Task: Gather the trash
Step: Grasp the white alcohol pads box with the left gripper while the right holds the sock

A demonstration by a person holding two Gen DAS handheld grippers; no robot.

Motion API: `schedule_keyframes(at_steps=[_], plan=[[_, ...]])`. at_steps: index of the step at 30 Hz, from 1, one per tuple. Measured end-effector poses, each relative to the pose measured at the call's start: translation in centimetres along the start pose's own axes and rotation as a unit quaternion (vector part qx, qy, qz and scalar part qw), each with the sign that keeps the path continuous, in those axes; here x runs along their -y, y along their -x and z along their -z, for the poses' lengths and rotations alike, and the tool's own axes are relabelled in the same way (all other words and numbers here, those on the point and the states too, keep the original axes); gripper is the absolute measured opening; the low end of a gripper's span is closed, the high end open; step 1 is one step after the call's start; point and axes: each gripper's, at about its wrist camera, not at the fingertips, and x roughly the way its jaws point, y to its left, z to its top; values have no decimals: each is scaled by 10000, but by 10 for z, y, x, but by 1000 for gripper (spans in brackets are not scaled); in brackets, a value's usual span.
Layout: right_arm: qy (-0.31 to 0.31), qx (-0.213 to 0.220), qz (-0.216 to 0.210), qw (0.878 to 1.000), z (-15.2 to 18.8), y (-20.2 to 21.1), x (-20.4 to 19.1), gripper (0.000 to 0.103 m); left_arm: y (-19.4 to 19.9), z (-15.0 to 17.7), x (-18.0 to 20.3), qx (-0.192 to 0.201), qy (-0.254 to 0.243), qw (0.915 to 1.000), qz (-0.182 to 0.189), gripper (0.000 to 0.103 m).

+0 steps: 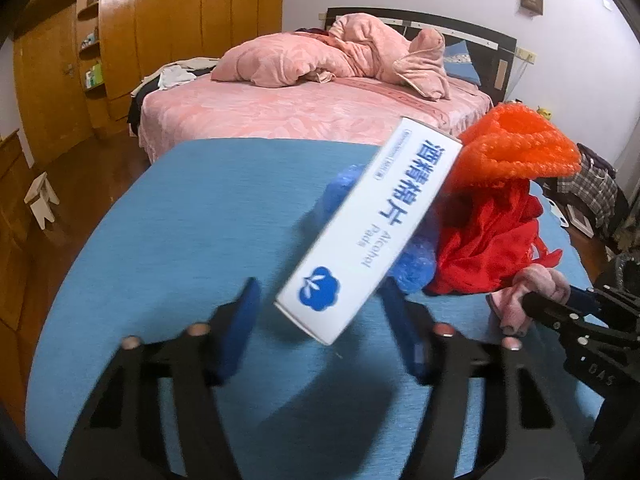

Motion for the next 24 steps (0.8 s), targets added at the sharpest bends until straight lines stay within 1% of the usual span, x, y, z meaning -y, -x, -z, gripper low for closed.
schedule_keyframes(at_steps=[1,5,8,11,15,19,22,24], plan=[[-8,-4,5,10000,1,0,0,34,1,0,1,25,-18,10000,10,48],[8,4,25,10000,3,1,-1,34,6,3,7,110,-51,9999,41,40],[-1,10,14,10000,5,6,0,34,15,8,11,166,43,9998,47,36],[-22,15,-12,10000,8,12,2,34,30,20,15,195,162,9997,-41,35],[-9,-33,-48,10000,18,19,2,34,47,31,22,235,228,9994,-145,34],[-15,-81,-51,10000,24,20,4,34,51,38,28,147,157,9997,-105,34],[-30,-86,-51,9999,23,21,7,34,47,35,27,105,171,9998,-56,37],[-41,-81,-39,10000,22,22,10,34,43,32,26,66,184,9998,-27,45]])
